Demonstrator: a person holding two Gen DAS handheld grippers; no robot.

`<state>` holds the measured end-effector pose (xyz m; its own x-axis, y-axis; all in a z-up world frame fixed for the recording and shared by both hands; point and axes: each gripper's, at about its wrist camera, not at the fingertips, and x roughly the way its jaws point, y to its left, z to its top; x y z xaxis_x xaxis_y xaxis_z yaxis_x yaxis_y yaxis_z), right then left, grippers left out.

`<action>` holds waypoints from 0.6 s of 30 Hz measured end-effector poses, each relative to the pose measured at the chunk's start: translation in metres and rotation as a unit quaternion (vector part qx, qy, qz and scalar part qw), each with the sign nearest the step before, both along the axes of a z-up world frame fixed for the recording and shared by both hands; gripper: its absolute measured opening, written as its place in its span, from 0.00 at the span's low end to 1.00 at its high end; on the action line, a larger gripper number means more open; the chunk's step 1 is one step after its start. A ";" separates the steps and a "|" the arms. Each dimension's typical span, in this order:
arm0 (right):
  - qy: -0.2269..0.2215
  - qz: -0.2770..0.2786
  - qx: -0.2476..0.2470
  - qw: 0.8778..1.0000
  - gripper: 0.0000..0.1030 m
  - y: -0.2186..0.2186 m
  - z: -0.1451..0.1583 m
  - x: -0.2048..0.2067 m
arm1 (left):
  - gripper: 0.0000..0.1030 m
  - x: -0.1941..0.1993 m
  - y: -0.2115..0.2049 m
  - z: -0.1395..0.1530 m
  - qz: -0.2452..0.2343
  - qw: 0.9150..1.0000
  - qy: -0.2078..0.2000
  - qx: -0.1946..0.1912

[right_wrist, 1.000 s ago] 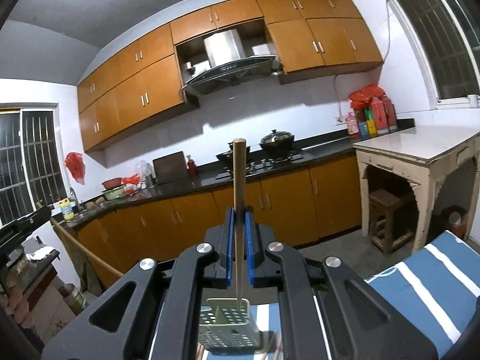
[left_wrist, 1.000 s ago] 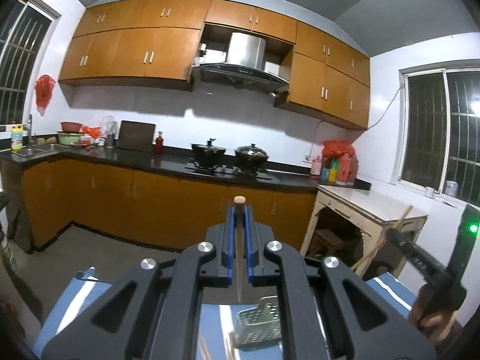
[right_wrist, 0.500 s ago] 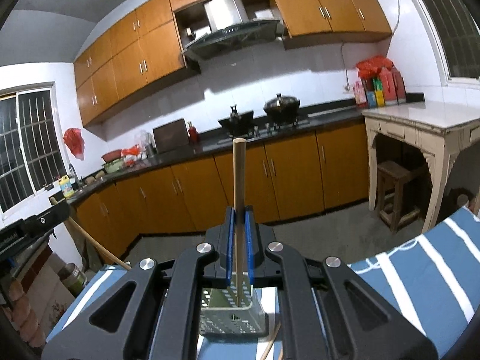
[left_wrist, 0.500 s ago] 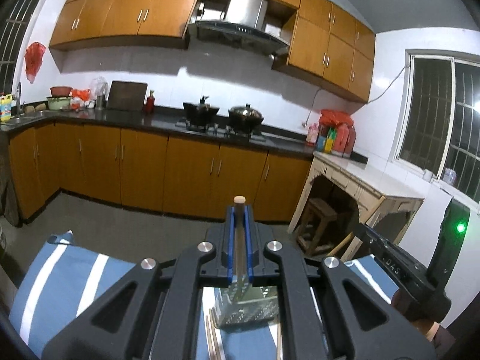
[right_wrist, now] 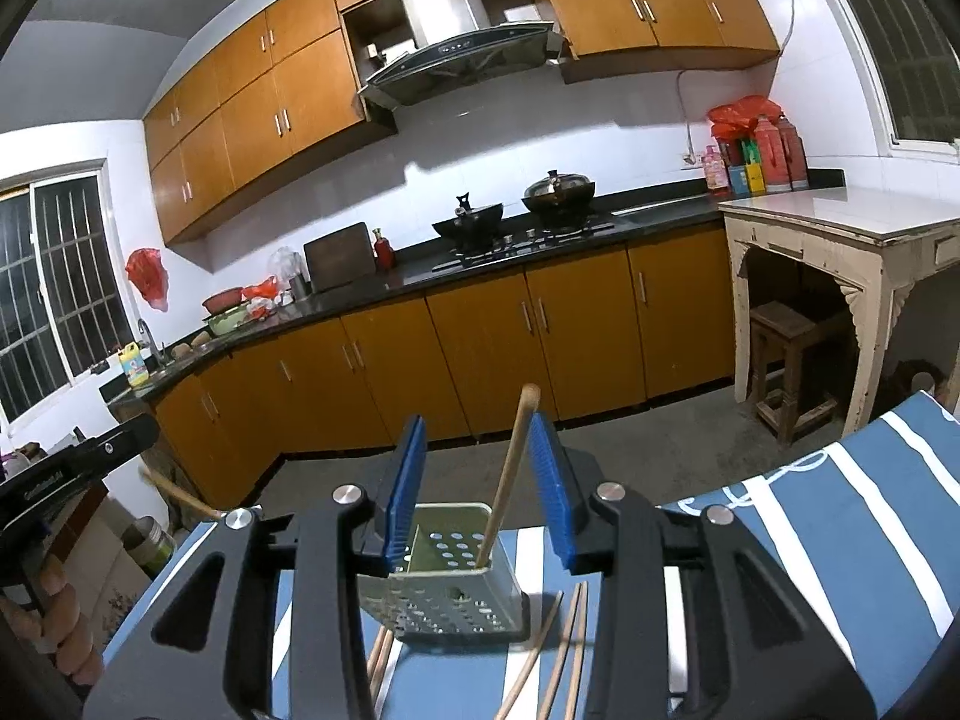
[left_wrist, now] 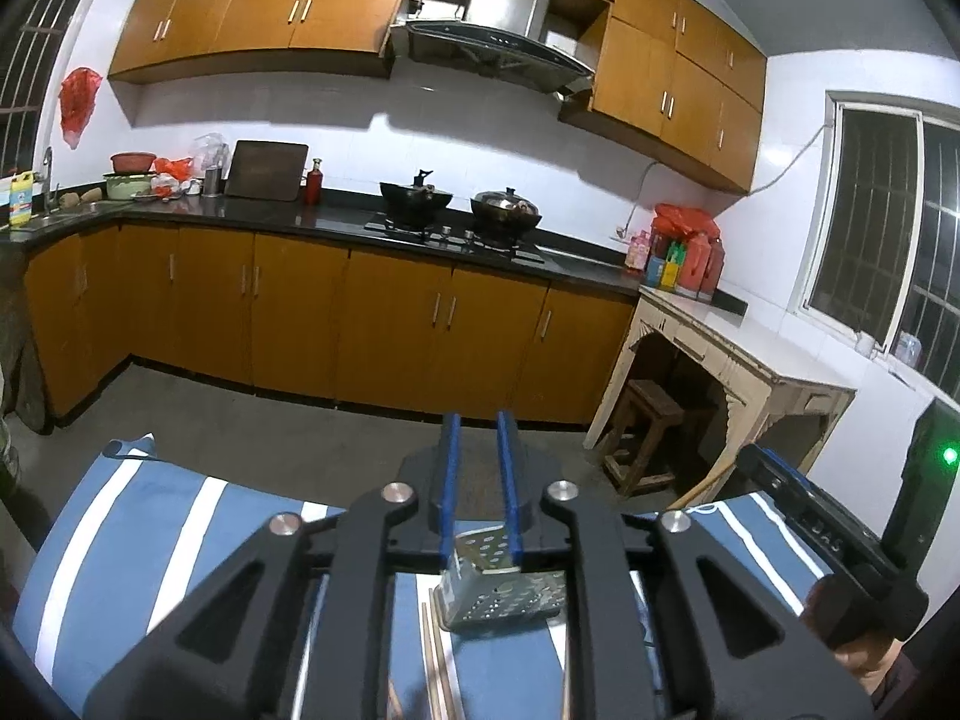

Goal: Organize utensils
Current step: 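Open the left tool over the holder while the right tool releases its chopstick, then move back to the table and grasp a chopstick with each tool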

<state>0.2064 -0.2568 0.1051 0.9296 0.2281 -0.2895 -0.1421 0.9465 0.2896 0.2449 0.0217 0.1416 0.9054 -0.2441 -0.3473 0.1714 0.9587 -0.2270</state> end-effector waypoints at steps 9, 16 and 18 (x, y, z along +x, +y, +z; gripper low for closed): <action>0.038 -0.029 -0.011 0.999 0.37 -0.024 -0.034 -0.041 | 0.29 -0.044 0.036 -0.013 0.032 0.999 -0.001 -0.007; 0.152 -0.031 -0.017 0.988 0.37 -0.026 -0.116 -0.039 | 0.32 -0.067 0.046 -0.081 0.062 0.996 0.053 0.028; 0.181 -0.025 -0.020 0.983 0.36 -0.022 -0.137 -0.037 | 0.32 -0.068 0.045 -0.106 0.069 0.994 0.076 0.043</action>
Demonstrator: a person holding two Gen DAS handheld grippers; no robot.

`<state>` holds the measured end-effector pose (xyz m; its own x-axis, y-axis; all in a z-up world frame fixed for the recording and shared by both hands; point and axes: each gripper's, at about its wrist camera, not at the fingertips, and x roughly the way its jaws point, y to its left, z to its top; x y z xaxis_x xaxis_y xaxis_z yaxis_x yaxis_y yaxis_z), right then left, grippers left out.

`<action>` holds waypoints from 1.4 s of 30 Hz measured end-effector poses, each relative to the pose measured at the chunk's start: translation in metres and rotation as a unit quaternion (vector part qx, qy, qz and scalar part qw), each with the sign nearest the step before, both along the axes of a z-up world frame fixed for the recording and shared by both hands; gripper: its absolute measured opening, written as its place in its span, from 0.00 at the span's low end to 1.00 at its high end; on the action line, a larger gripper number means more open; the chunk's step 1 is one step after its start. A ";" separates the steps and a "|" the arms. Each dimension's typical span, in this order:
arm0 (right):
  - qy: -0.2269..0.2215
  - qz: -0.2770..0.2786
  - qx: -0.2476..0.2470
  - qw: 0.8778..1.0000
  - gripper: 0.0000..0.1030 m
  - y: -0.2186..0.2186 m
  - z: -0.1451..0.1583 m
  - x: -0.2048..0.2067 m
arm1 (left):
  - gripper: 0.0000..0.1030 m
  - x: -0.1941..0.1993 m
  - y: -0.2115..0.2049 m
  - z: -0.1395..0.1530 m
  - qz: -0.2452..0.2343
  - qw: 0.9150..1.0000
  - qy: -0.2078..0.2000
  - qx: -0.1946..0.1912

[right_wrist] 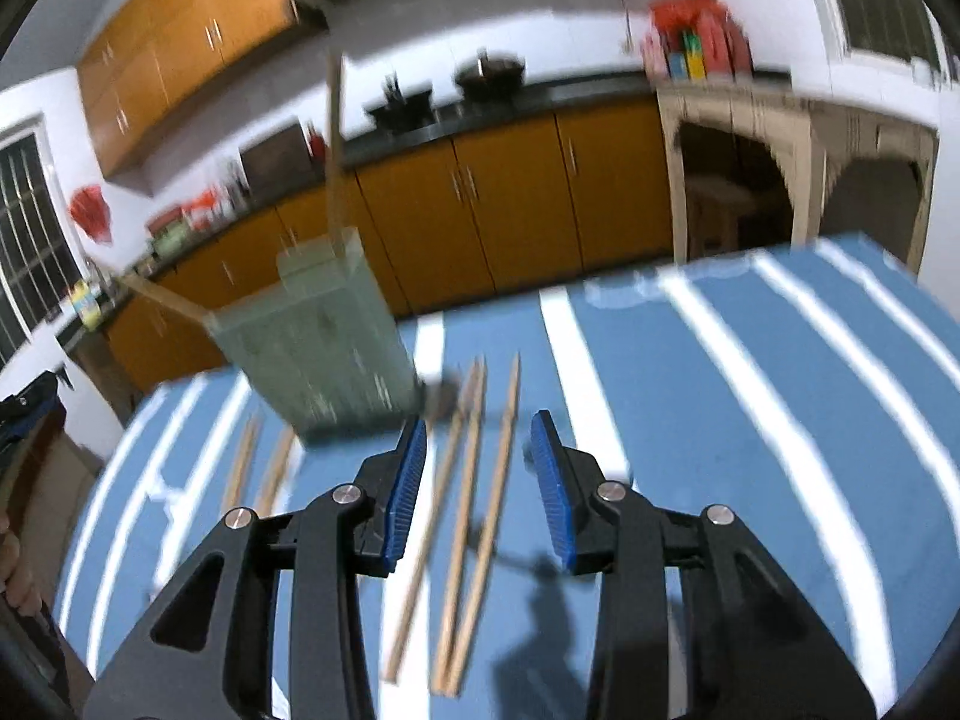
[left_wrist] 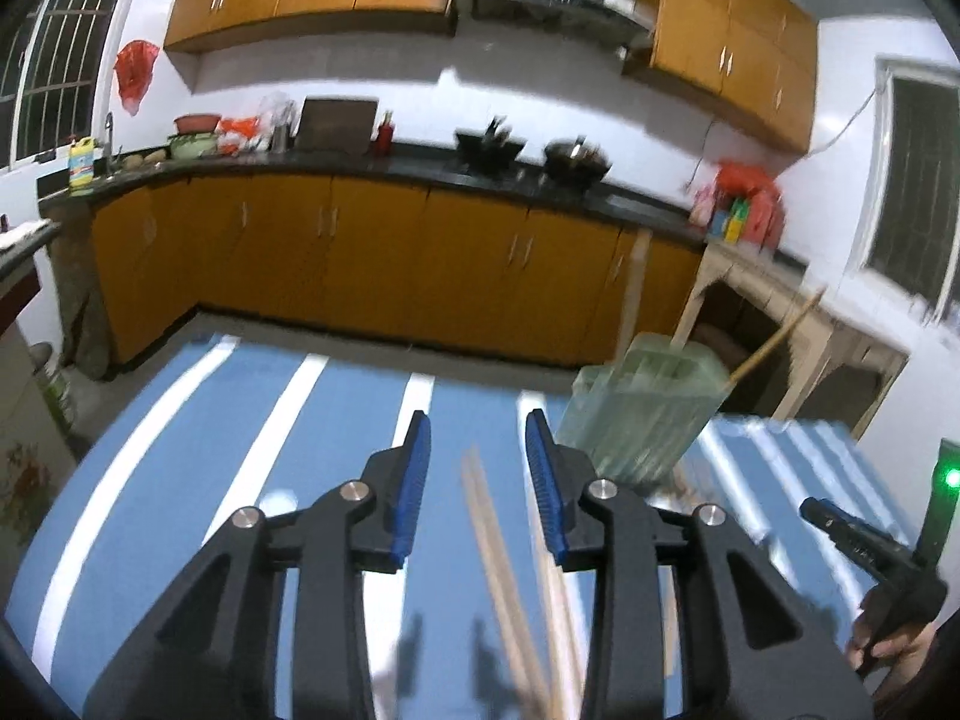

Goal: Organize utensils
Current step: 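Move back to the table and grasp a chopstick with each tool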

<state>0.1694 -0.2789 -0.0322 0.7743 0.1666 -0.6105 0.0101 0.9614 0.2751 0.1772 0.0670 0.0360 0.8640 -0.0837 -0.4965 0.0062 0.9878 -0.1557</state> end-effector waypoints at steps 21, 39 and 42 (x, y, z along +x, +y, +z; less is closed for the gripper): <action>0.091 -0.044 -0.060 0.993 0.08 -0.005 -0.062 0.013 | 0.29 0.007 -0.023 -0.101 -0.036 0.989 0.140 -0.019; 0.088 -0.039 -0.065 0.993 0.08 -0.009 -0.063 0.011 | 0.13 0.011 -0.052 -0.130 -0.067 0.980 0.185 0.013; 0.089 -0.036 -0.073 0.993 0.08 -0.006 -0.063 0.010 | 0.10 0.013 -0.052 -0.131 -0.060 0.981 0.185 0.019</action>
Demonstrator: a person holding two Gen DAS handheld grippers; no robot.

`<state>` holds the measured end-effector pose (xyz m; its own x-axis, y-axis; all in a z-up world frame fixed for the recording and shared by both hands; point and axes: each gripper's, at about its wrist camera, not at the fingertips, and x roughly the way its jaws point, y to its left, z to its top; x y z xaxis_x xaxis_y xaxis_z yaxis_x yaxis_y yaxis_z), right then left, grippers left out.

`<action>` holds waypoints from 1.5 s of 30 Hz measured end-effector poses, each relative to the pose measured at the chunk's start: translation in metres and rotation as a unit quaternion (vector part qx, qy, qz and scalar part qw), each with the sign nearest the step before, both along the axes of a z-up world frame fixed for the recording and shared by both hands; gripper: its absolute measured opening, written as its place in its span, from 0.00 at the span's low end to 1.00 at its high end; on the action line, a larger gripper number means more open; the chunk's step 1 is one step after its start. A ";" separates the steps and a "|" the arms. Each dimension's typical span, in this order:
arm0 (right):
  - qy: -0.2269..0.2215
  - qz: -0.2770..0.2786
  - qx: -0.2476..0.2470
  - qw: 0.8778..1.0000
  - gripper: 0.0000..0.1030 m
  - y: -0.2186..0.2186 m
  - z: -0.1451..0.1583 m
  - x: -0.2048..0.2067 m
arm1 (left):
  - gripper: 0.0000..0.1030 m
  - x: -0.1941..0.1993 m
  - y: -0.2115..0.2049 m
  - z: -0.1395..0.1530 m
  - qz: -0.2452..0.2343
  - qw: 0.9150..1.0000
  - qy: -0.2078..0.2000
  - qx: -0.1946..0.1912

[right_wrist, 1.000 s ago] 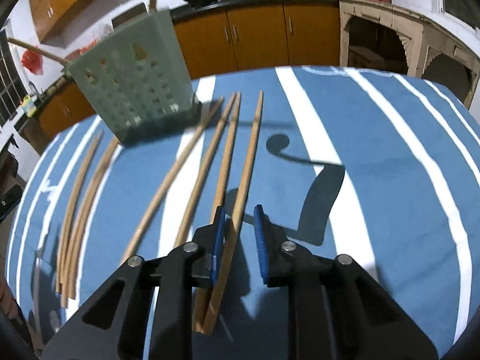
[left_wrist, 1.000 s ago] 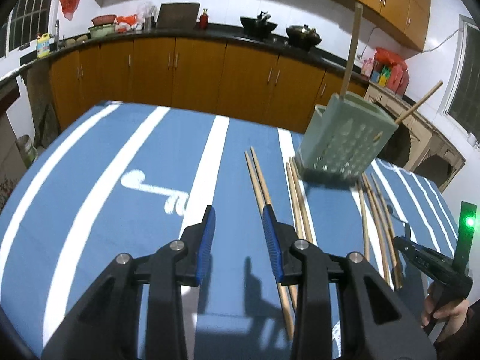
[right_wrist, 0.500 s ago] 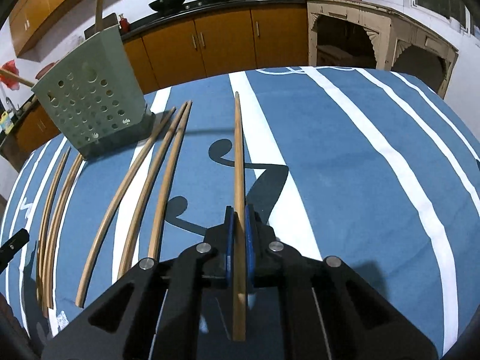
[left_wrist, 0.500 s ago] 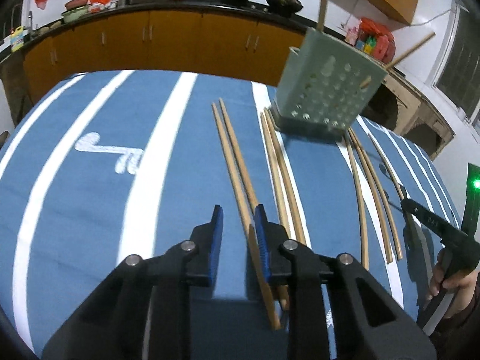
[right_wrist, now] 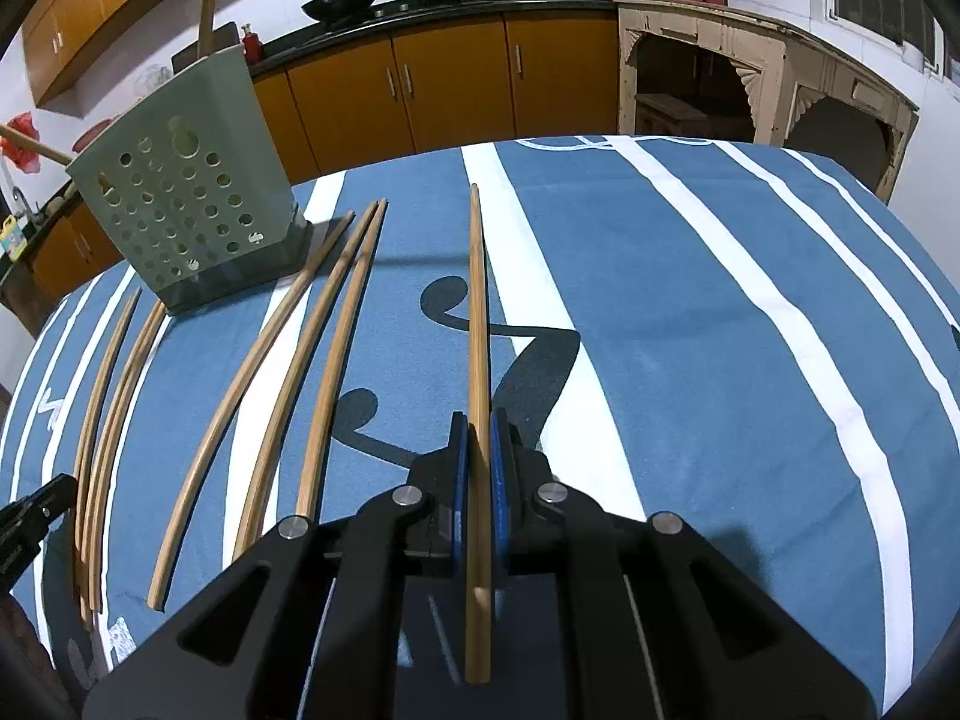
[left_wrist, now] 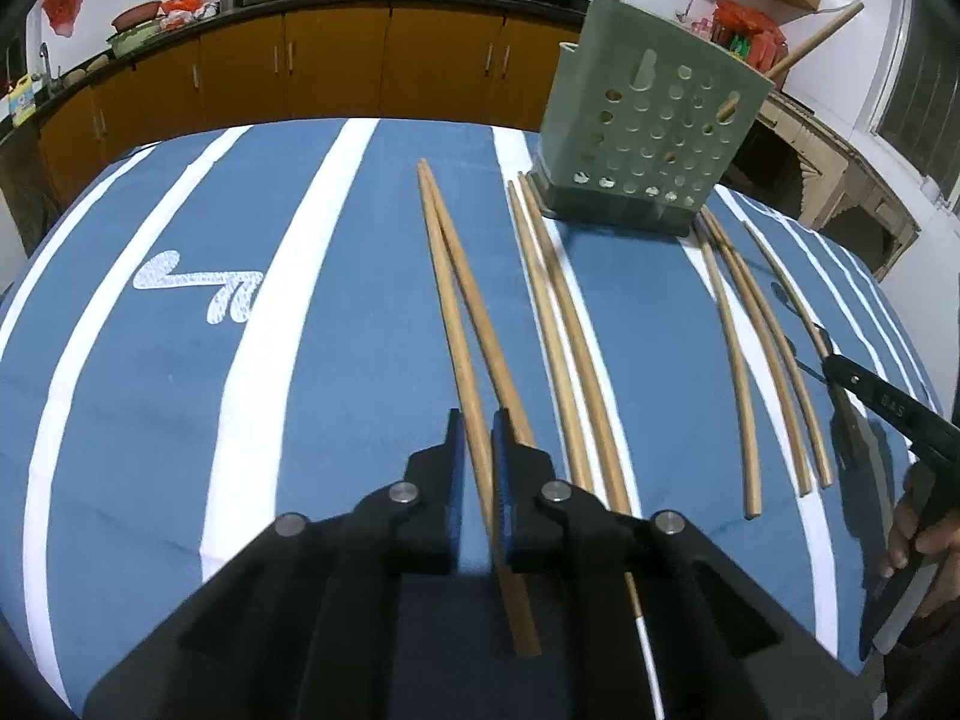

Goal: Organize utensils
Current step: 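Move back to the table and grasp a chopstick with each tool, then lift both chopsticks and carry them toward the green holder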

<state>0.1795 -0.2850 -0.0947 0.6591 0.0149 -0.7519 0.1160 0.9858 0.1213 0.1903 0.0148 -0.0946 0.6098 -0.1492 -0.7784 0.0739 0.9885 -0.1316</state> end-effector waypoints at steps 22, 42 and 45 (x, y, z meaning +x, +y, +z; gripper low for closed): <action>0.000 -0.010 -0.003 1.000 0.09 -0.011 0.000 0.004 | 0.10 0.022 0.042 0.001 0.016 0.999 -0.010 0.027; -0.010 0.007 0.019 1.000 0.08 -0.016 0.006 -0.022 | 0.08 0.005 0.041 0.003 0.001 0.999 -0.004 0.053; -0.031 0.007 0.013 0.999 0.08 -0.018 0.020 -0.027 | 0.08 0.002 0.042 0.009 0.000 0.999 -0.009 0.050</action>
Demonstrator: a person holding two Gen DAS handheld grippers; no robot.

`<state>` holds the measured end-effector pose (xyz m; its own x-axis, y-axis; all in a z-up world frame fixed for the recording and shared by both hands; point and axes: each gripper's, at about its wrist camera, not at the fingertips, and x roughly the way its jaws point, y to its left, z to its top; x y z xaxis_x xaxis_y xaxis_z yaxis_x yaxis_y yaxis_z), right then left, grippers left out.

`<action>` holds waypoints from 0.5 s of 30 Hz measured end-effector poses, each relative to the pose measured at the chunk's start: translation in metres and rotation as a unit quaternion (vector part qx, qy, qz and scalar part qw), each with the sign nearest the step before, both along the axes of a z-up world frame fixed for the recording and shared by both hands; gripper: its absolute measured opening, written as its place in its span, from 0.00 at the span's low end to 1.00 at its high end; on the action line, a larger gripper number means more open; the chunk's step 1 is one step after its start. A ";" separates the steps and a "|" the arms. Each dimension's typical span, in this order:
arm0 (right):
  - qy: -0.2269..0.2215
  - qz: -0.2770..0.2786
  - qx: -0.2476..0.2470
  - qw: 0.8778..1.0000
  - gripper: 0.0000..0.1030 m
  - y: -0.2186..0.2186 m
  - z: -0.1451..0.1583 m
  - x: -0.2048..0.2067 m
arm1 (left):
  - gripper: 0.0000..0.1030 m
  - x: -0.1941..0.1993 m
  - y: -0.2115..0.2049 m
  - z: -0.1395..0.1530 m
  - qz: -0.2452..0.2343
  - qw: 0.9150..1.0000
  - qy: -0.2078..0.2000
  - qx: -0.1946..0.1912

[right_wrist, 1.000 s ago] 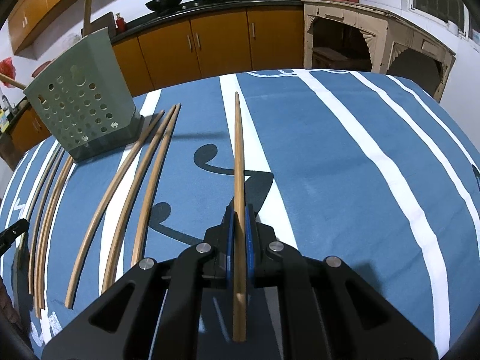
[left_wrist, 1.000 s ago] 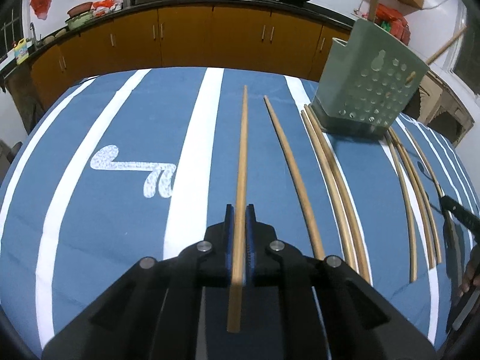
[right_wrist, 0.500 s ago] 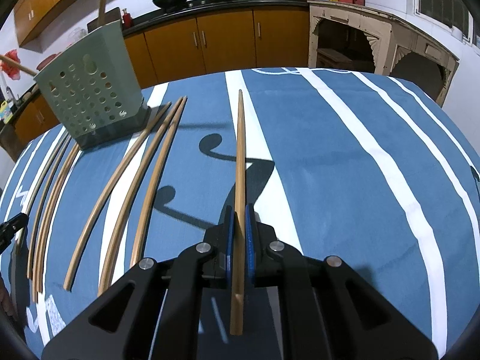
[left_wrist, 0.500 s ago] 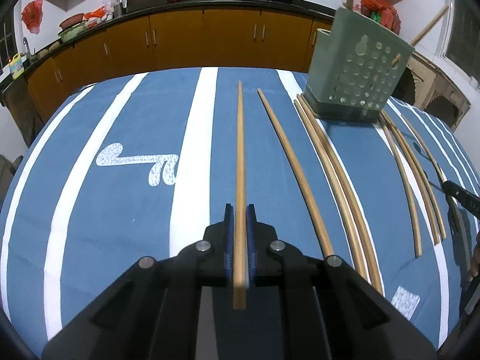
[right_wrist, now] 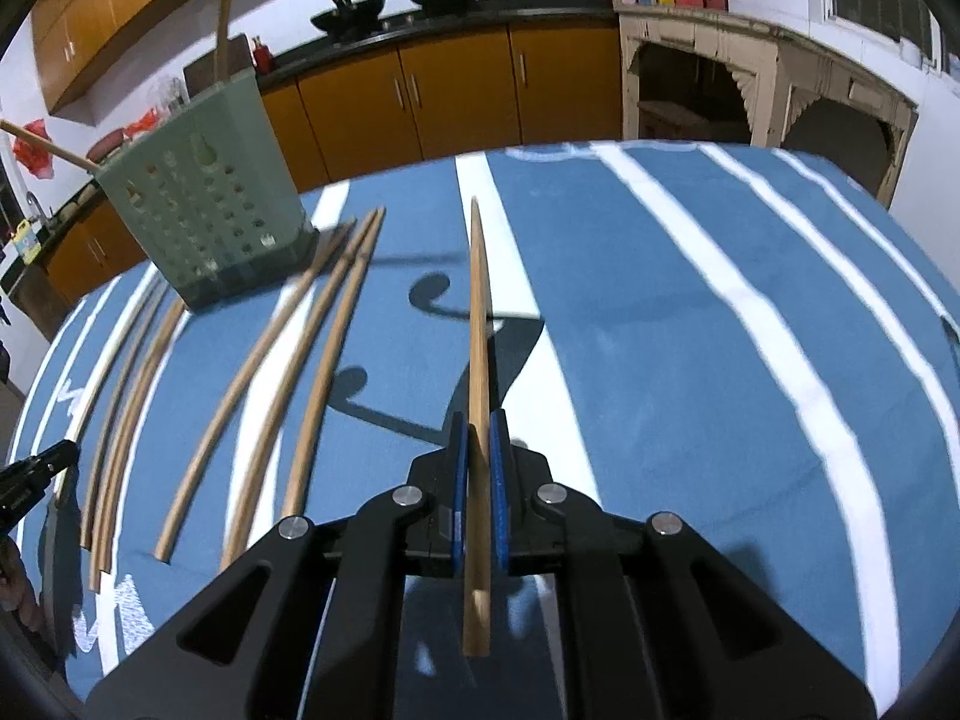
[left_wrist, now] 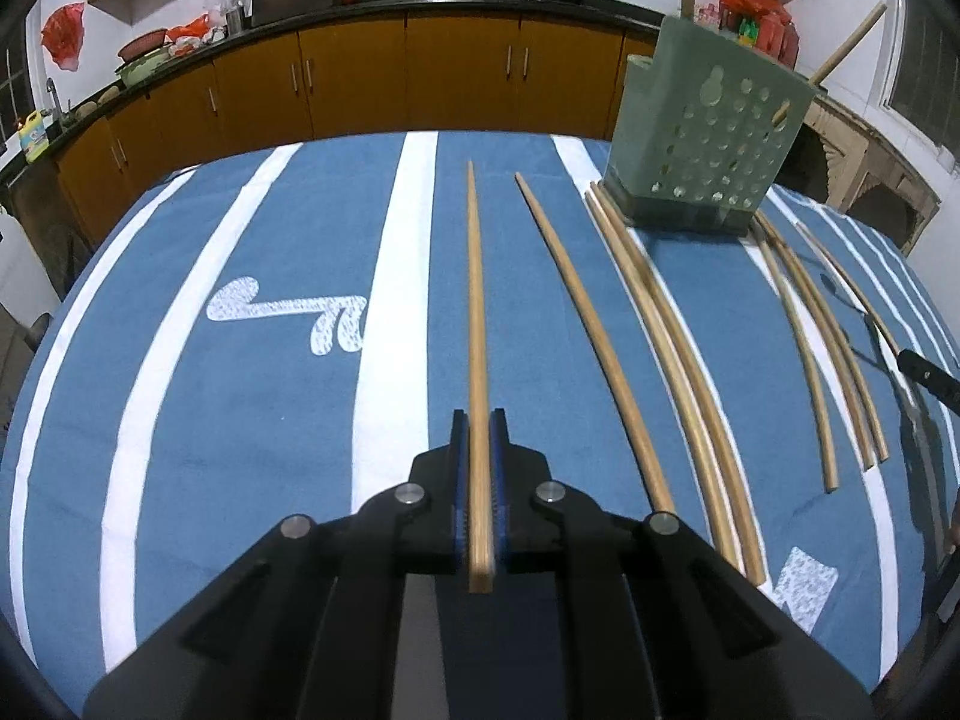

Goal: Organize utensils
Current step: 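Lift both chopsticks and carry them toward the green holder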

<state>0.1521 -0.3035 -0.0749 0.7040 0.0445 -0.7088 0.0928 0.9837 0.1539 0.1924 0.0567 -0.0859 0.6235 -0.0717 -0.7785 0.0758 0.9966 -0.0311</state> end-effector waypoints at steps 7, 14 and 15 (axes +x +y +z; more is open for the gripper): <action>-0.038 -0.002 0.003 0.999 0.08 -0.005 0.025 -0.008 | 0.07 -0.012 0.003 0.033 -0.001 0.999 -0.046 -0.007; -0.069 -0.001 0.007 0.998 0.08 -0.004 0.043 -0.012 | 0.07 -0.020 0.006 0.068 0.002 0.995 -0.101 -0.023; -0.072 -0.002 0.007 0.997 0.08 -0.004 0.045 -0.014 | 0.07 -0.020 0.007 0.072 0.004 0.994 -0.107 -0.025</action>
